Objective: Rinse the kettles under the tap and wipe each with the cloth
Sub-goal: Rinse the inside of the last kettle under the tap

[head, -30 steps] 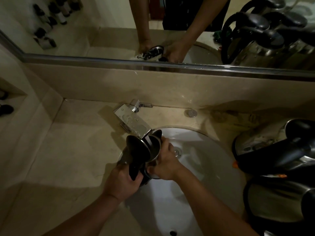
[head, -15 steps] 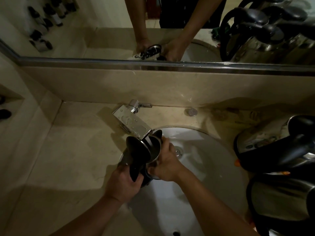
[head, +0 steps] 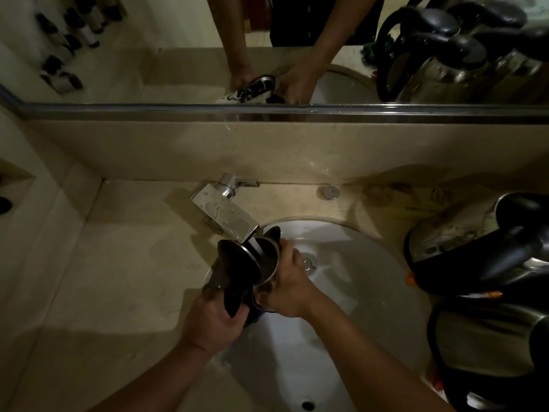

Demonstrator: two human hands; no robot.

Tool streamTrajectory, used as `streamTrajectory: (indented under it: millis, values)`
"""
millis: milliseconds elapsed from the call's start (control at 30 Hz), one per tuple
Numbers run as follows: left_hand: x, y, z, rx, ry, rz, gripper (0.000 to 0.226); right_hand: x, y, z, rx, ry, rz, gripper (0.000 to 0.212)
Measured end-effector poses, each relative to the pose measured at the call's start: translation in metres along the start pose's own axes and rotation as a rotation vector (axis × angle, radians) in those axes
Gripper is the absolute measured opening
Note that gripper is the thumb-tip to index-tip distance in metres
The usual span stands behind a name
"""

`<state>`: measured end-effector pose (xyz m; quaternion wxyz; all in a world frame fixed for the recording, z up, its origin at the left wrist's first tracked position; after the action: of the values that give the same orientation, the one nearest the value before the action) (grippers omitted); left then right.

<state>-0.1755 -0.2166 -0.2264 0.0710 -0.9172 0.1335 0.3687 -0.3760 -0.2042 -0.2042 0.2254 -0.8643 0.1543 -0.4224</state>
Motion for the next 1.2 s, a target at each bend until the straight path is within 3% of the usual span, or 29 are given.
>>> streamTrajectory:
  millis: [1200]
  values:
    - [-0.0006,0.0017,0.0003,-0.002,0.011,0.022,0.046,-0.0018,0.0019,-0.0024,0.018,0.007,-0.023,0.121]
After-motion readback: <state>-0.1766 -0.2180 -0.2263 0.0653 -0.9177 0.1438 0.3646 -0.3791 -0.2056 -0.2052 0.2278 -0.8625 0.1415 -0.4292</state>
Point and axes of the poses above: each hand's wrist, its own y-axis towards the middle knuckle, its own z-axis out of the palm, x = y × z, the point moved 3 cm from there along y, towards the middle knuckle, and after that the axes turned 10 degrees about -y, right-handed, at the moved point
